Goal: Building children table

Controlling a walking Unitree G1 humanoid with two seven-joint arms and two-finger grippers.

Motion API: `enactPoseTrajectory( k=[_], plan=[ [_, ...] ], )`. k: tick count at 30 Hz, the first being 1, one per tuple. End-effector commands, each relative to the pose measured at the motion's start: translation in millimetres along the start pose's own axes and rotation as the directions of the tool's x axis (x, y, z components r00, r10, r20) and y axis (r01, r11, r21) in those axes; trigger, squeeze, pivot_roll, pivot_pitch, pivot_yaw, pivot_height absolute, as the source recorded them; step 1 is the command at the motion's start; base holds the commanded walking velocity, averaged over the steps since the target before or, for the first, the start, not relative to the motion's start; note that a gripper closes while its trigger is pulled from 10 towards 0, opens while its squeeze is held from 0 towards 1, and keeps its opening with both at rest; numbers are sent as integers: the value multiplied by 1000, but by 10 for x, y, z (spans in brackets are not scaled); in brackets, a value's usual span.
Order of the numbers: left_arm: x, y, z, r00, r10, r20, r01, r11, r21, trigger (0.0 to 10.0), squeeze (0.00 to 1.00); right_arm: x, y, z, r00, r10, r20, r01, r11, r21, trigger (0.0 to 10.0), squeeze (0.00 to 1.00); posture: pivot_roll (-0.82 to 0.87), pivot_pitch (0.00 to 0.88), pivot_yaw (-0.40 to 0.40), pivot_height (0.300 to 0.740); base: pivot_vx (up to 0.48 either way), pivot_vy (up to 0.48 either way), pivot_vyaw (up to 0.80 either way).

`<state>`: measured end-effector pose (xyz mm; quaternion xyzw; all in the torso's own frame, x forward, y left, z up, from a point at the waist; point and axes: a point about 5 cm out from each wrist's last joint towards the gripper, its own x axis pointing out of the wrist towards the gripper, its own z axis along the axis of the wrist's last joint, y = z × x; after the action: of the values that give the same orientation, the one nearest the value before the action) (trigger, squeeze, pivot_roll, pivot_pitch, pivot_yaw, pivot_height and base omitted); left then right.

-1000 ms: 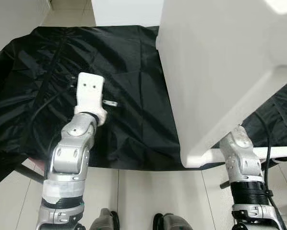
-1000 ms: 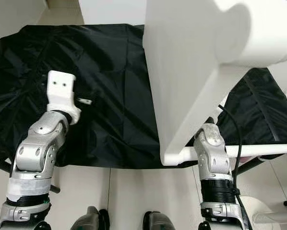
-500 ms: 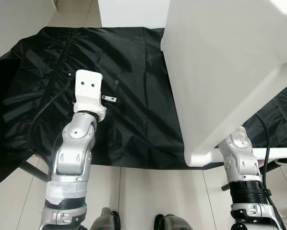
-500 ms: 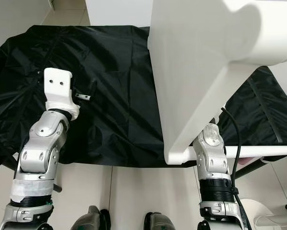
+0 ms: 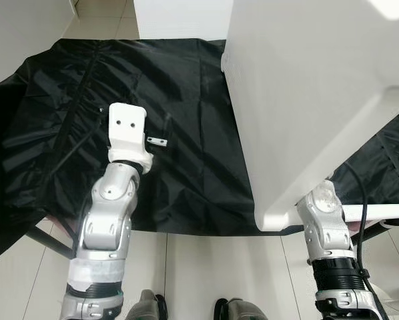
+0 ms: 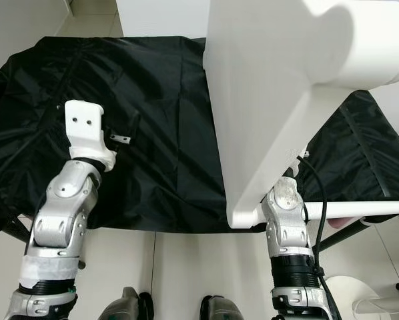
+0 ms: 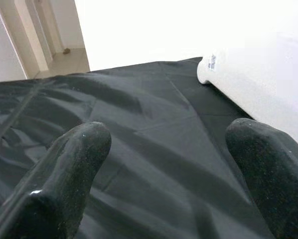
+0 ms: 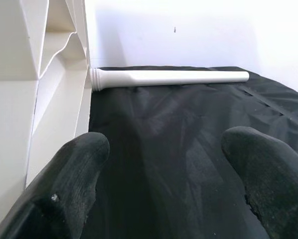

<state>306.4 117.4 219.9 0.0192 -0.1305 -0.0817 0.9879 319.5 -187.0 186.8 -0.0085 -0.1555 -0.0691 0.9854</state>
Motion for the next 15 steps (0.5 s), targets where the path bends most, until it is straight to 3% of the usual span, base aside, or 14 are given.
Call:
enactPoseTrajectory(
  k=[1, 15],
  plan=[
    [-30, -9, -31, 1000, 3, -7, -3, 1000, -1, 10000, 0, -30, 24, -18, 1000, 5, 3, -5, 1000, -2, 10000, 0, -134, 89, 5, 740, 0, 0, 0],
    [-61, -30, -51, 999, -48, -7, 48, 998, 41, 10000, 0, -84, 76, -87, 1000, 10, -10, -9, 1000, 13, 10000, 0, -122, 83, 8, 740, 0, 0, 0]
  ],
)
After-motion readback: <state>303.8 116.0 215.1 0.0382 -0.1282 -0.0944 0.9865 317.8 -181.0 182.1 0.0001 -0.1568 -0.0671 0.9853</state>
